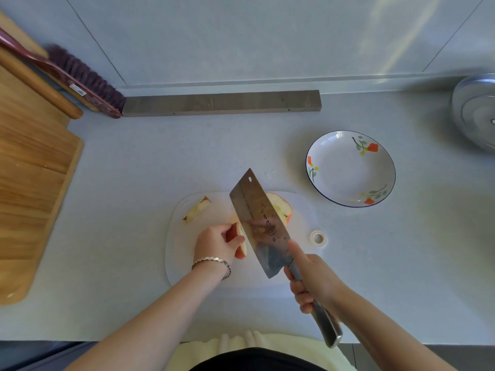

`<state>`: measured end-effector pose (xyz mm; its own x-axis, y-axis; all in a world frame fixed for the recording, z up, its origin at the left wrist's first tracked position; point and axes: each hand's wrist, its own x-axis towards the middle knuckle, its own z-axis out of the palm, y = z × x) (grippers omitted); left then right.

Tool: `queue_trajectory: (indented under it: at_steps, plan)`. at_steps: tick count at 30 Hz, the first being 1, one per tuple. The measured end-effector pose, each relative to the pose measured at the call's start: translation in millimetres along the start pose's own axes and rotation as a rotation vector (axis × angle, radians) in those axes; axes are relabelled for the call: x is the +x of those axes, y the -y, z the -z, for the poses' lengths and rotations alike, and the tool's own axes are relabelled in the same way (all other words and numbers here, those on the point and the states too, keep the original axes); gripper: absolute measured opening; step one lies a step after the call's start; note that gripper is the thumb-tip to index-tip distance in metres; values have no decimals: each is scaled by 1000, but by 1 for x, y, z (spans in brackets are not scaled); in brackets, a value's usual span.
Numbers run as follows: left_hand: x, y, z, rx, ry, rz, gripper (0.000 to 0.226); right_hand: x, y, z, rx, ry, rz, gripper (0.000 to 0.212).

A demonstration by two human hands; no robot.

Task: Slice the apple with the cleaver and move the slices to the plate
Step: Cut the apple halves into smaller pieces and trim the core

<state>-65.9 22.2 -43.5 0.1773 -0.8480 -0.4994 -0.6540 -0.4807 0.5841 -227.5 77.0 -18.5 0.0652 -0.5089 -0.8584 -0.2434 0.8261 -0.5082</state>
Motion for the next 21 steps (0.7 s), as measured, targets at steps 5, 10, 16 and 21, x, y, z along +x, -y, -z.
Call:
queue_trajectory:
  at_steps: [5, 10, 16, 21]
  plan:
    - [-1, -2, 1, -14, 10, 2, 29, -1, 7, 1, -20, 35, -34, 60]
    - [-1, -3, 2, -22, 32, 27, 33, -7, 11, 6, -77, 47, -64, 61]
    - [1, -5, 2, -68, 38, 65, 29, 4, 15, -4, -88, 16, -56, 62]
    - [2, -5, -1, -70, 35, 82, 28, 2, 4, -6, -41, 23, -83, 61]
